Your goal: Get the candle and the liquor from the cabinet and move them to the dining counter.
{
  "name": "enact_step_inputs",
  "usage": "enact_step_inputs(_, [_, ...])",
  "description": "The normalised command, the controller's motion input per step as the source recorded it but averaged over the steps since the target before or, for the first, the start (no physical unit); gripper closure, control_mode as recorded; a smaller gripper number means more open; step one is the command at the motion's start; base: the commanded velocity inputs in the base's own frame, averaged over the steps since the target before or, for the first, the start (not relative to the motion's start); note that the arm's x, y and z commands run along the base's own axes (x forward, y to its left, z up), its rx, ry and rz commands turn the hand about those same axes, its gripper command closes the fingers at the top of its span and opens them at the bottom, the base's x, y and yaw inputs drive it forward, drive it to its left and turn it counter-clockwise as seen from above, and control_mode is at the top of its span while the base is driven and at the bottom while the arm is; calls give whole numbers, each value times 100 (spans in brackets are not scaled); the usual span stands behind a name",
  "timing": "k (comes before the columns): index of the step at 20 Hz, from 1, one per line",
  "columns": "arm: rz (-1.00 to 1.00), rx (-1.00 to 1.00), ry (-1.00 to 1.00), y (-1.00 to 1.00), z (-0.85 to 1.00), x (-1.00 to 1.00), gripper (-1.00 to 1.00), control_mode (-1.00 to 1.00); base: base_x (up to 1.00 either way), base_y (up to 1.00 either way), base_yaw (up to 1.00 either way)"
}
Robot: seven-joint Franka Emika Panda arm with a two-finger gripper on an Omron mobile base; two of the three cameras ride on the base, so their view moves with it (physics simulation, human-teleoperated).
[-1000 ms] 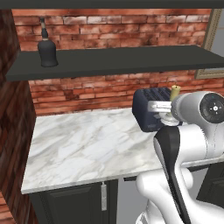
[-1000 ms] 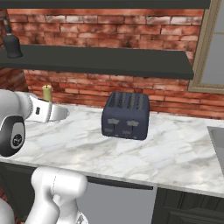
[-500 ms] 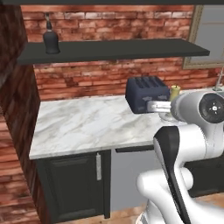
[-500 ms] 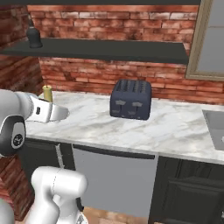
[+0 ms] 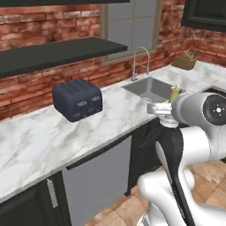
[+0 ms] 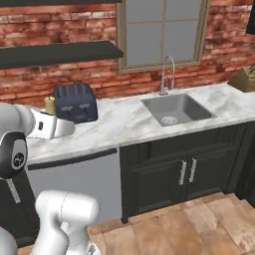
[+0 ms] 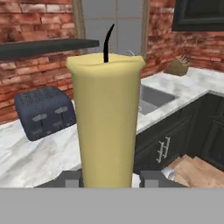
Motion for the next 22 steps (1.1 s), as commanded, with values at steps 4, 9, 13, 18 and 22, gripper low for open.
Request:
enact_step_inputs(4, [0,0,0,0,0,0,100,100,0,0,-98])
enact_step_inputs(9, [0,0,0,0,0,0,100,100,14,9,-89])
enact_step_inputs(13, [0,0,0,0,0,0,100,100,2,1,-95])
enact_step_inputs(18, [0,0,0,0,0,0,100,100,1,1,-98])
enact_step_inputs(22, [0,0,0,0,0,0,100,100,0,2,-100])
